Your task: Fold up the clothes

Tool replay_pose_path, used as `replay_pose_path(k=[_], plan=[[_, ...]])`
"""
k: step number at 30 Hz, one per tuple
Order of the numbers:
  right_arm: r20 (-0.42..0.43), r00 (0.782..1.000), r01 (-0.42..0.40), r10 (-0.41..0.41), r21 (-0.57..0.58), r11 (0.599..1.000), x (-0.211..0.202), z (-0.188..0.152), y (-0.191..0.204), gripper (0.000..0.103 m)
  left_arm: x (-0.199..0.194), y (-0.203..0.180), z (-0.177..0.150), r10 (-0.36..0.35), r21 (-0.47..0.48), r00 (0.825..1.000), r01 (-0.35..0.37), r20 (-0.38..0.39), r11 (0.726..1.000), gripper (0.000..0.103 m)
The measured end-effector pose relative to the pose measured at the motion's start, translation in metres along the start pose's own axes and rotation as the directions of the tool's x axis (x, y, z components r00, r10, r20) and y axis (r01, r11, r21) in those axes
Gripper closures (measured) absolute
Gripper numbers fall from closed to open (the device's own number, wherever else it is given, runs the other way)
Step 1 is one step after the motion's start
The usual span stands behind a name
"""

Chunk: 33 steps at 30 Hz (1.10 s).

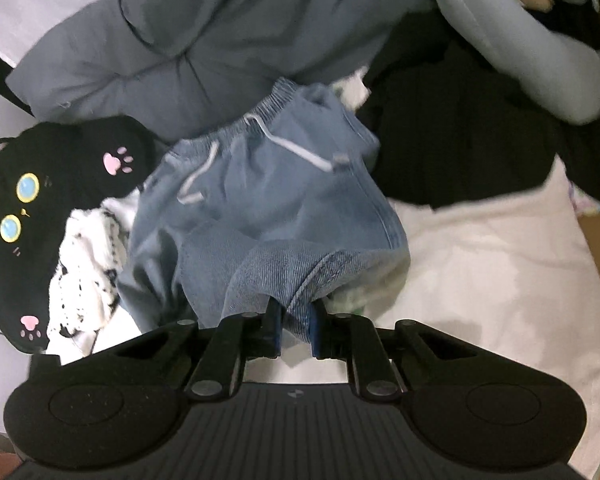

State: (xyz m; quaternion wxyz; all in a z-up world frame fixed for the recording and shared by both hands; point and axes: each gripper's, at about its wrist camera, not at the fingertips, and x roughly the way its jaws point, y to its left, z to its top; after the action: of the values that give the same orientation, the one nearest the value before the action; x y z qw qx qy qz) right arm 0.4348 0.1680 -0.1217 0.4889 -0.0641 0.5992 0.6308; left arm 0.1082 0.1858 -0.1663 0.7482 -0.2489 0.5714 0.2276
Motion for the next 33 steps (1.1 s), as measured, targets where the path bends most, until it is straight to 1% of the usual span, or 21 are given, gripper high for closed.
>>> replay_pose_path(k=[6, 10, 14, 17, 20, 23, 25, 27, 29, 31, 32, 33], plan=[[0.026, 1.0, -0.002, 0.003, -0.038, 0.999, 0.014, 0.038, 0.012, 0.091, 0.013, 0.007, 0.026, 0.029, -0.008, 0.999, -0.029, 0.028, 1.0, 0.042], [0.032, 0.999, 0.01, -0.007, -0.093, 0.996, 0.033, 0.066, 0.02, 0.091, 0.016, 0.009, 0.039, 0.045, 0.025, 0.998, -0.046, 0.042, 0.999, 0.042], [0.023, 0.999, 0.046, -0.044, -0.12, 0.992, 0.06, 0.093, 0.021, 0.091, 0.017, 0.014, 0.05, 0.057, 0.045, 0.997, -0.059, 0.05, 0.997, 0.042], [0.018, 0.996, 0.091, -0.089, -0.136, 0.987, 0.084, 0.112, 0.021, 0.091, 0.018, 0.019, 0.056, 0.063, 0.048, 0.997, -0.066, 0.052, 0.997, 0.042], [-0.01, 0.992, 0.125, -0.126, -0.073, 0.989, 0.112, 0.133, 0.021, 0.091, 0.022, 0.02, 0.059, 0.066, 0.061, 0.997, -0.069, 0.045, 0.996, 0.042], [-0.002, 0.987, 0.16, -0.162, -0.134, 0.978, 0.128, 0.15, 0.03, 0.094, 0.027, 0.017, 0.064, 0.081, 0.09, 0.996, -0.084, 0.044, 0.992, 0.042], [0.002, 0.986, 0.164, -0.165, -0.135, 0.977, 0.135, 0.16, 0.031, 0.094, 0.03, 0.016, 0.07, 0.09, 0.102, 0.994, -0.095, 0.056, 0.99, 0.042], [-0.009, 0.987, 0.157, -0.16, -0.152, 0.976, 0.139, 0.162, 0.033, 0.094, 0.032, 0.016, 0.075, 0.093, 0.102, 0.994, -0.099, 0.062, 0.99, 0.042], [-0.033, 0.988, 0.143, -0.15, -0.143, 0.979, 0.14, 0.161, 0.032, 0.092, 0.035, 0.016, 0.078, 0.093, 0.099, 0.994, -0.099, 0.059, 0.99, 0.042], [-0.03, 0.989, 0.137, -0.142, -0.137, 0.981, 0.135, 0.156, 0.03, 0.089, 0.038, 0.017, 0.082, 0.076, 0.114, 0.995, -0.082, 0.058, 0.99, 0.045], [-0.036, 0.99, 0.133, -0.14, -0.143, 0.981, 0.133, 0.153, 0.03, 0.081, 0.038, 0.018, 0.085, 0.06, 0.128, 0.997, -0.067, 0.057, 0.99, 0.05], [-0.043, 0.99, 0.129, -0.137, -0.149, 0.98, 0.131, 0.15, 0.03, 0.076, 0.039, 0.018, 0.088, 0.04, 0.156, 0.998, -0.048, 0.05, 0.987, 0.056]])
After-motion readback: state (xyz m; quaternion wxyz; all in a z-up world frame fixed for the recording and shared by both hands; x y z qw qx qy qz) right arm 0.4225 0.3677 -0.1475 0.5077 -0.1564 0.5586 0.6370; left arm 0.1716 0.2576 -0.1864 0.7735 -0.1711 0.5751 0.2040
